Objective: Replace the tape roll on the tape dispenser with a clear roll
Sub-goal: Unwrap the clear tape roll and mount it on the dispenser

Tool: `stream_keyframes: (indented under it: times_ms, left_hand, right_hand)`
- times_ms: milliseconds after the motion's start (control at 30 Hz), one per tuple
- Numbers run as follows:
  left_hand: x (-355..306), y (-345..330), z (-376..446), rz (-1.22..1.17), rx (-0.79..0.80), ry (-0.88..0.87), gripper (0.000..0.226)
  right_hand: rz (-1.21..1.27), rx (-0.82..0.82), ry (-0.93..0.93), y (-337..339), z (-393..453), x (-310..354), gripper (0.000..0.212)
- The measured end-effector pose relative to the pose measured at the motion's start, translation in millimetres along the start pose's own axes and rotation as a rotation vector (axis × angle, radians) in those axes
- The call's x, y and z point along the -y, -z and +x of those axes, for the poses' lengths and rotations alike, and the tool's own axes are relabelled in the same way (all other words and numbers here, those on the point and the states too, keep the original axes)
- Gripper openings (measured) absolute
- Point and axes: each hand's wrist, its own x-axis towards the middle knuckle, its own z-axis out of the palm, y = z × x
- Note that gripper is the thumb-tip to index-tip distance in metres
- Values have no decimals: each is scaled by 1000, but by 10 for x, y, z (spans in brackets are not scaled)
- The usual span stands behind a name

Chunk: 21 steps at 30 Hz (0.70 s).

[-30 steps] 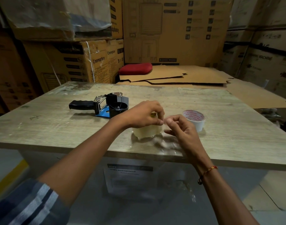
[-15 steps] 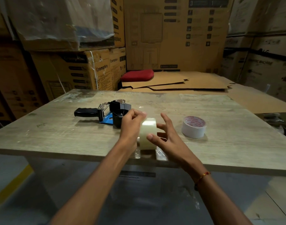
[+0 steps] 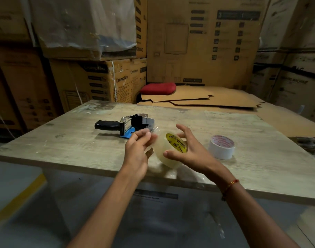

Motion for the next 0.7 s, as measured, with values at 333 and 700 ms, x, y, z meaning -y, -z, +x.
stream_keyframes:
  times_ms: [333,700]
  left_hand:
    - [-147,562,132,-184,91,161,28]
    - [-342,634,610,210,-141,-185,25]
  right_hand:
    - [-80,127,-28,67,318,68,103]
    - [-132,95,57,-38,899,247,99]
